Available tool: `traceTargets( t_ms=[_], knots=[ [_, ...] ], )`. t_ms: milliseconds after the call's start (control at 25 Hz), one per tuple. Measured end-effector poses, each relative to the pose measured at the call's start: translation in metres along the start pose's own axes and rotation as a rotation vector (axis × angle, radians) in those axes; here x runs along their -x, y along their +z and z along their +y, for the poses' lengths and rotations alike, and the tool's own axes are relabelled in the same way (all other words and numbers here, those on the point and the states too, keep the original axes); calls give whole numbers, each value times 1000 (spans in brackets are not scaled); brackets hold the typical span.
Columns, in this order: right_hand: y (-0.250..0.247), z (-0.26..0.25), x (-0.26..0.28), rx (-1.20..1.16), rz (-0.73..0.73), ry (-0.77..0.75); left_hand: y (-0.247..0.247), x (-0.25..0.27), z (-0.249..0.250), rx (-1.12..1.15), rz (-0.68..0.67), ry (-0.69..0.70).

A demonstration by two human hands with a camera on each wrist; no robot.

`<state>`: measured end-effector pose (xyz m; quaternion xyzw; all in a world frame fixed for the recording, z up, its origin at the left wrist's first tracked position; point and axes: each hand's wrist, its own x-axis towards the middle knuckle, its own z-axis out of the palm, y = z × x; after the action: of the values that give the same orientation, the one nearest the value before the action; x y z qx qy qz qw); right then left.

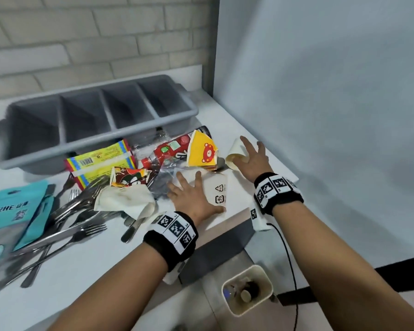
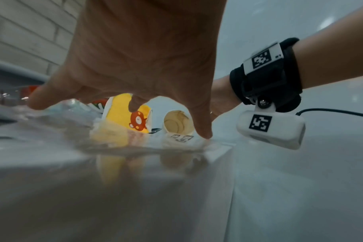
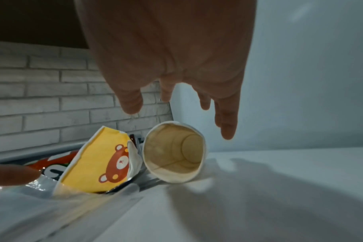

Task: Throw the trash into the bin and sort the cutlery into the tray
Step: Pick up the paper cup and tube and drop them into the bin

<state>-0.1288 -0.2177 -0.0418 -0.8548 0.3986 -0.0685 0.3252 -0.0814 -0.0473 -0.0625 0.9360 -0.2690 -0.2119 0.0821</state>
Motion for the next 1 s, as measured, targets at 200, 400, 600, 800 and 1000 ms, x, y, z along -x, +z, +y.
traceTargets(
  t_ms=[200, 400, 600, 800, 1000],
  knots=[
    [19, -2, -10, -82, 47, 120, 7, -5, -7, -200, -72, -6],
    [28, 1, -1, -68, 167, 114, 4, -6, -6, -39, 64, 12],
    [28, 11, 10, -234, 172, 170, -5, -18, -17, 109, 221, 79],
    [23, 16, 42, -486, 282, 132, -29, 9, -6, 264, 343, 143],
    [9, 35, 100, -843, 556, 130, -45, 64, 22, 578, 372, 346]
  ],
)
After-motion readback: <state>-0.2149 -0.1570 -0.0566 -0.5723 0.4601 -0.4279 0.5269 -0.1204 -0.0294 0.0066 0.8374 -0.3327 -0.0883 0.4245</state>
